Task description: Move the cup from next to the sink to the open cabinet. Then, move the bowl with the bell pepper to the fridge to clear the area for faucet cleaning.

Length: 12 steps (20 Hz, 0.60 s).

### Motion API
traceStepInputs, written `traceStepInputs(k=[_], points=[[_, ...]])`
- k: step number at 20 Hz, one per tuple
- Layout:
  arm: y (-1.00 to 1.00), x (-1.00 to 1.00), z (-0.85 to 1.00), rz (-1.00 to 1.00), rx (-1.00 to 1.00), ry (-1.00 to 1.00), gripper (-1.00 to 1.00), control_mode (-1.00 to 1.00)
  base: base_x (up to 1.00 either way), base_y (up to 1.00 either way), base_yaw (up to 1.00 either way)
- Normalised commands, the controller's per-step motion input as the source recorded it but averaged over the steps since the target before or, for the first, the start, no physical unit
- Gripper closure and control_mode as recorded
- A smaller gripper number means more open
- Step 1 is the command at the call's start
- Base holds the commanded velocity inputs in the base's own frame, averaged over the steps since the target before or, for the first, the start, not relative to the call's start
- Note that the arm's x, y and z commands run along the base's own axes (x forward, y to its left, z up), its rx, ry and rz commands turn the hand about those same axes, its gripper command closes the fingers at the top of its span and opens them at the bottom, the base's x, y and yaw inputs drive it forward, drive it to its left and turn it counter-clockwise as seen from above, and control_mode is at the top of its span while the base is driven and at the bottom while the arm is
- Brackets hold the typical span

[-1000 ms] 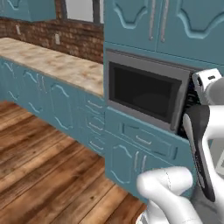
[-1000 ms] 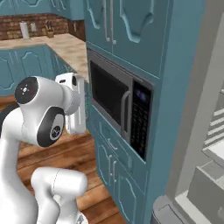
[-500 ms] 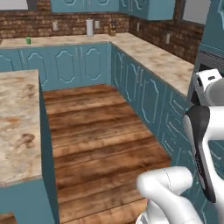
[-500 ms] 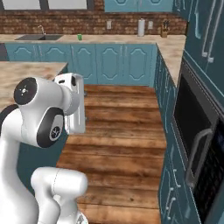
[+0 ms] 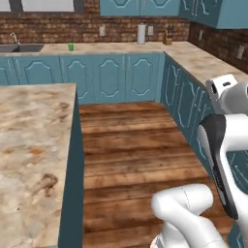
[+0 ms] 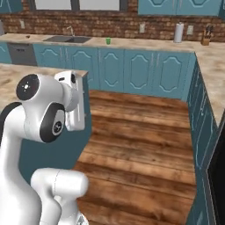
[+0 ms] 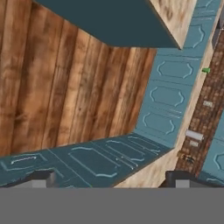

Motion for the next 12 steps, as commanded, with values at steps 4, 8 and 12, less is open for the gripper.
traceStepInputs(k=[4, 8, 12], points=[[0.0, 0.0, 0.0, 0.0, 0.0, 0.0, -1.0, 1.0, 1.0, -0.23, 0.0], [0.0, 0.0, 0.0, 0.0, 0.0, 0.0, -1.0, 1.0, 1.0, -0.19, 0.0], [0.0, 0.0, 0.0, 0.0, 0.0, 0.0, -1.0, 1.0, 1.0, -0.03, 0.08]])
